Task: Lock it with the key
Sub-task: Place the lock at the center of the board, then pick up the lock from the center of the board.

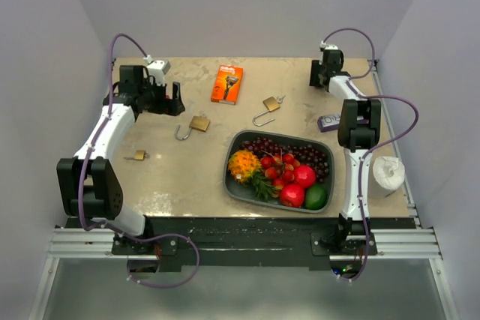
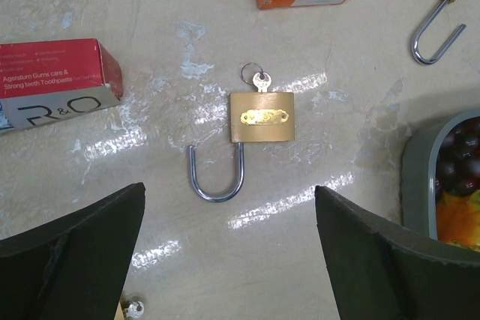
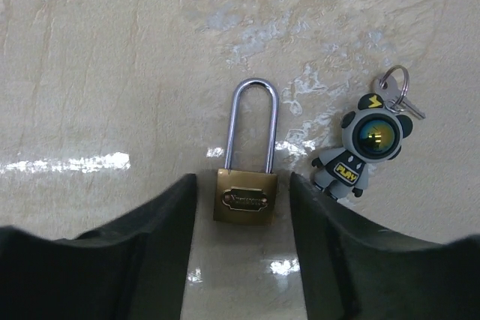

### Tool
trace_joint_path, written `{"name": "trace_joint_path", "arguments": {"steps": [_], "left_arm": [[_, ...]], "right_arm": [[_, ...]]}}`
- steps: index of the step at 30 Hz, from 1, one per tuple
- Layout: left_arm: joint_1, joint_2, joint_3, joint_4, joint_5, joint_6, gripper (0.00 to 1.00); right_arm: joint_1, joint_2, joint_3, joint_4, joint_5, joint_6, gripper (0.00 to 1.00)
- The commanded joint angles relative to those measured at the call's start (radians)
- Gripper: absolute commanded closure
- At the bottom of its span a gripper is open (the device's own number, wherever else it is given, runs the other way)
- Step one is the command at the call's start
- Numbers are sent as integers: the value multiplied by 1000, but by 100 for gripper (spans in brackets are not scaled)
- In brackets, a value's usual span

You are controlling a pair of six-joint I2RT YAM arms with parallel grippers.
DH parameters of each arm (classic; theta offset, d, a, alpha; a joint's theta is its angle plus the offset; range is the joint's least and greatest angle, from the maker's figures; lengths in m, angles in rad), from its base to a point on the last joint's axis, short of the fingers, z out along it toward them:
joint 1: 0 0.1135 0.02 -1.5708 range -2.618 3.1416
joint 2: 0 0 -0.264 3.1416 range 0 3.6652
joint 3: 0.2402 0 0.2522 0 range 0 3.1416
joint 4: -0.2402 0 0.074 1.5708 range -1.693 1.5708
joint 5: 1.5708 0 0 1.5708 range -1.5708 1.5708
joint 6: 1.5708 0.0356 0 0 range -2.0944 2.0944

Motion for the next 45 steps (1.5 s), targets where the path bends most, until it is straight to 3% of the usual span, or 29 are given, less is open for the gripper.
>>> {"name": "trace_joint_path", "arguments": {"steps": [1, 3, 6, 11, 15, 18, 19, 20, 22, 31, 37, 45], "left_arm": [[7, -13, 30, 1, 25, 25, 1], [33, -13, 27, -3, 38, 26, 1], [56, -19, 23, -16, 85, 42, 1], [155, -15, 18, -91, 165, 137, 1], [264, 2, 15, -135, 194, 207, 1], [315, 13, 0, -216, 300, 434, 1], [330, 31, 33, -277, 305, 647, 1], [332, 74, 55, -403, 291, 749, 3], [336, 111, 91, -483, 254, 961, 4], [350, 226, 79, -578, 219, 1459, 8], [352, 284, 66, -594, 165, 1585, 11], [355, 284, -5, -522, 122, 1617, 13]], "right_arm": [[2, 2, 67, 21, -7, 5, 40], [2, -6, 91, 16, -27, -3, 31], [4, -39, 106, 31, -68, -5, 26], [22, -131, 100, 66, -220, -32, 22], [63, -234, 36, 85, -347, -155, 22], [99, -328, -40, 83, -467, -236, 20], [108, -375, -62, 80, -500, -253, 20], [122, -395, -82, 76, -531, -288, 18], [139, -435, -133, 62, -603, -316, 16], [191, -541, -254, -48, -723, -351, 8], [191, -586, -315, -70, -700, -365, 7], [191, -576, -311, -85, -693, -357, 7]]}}
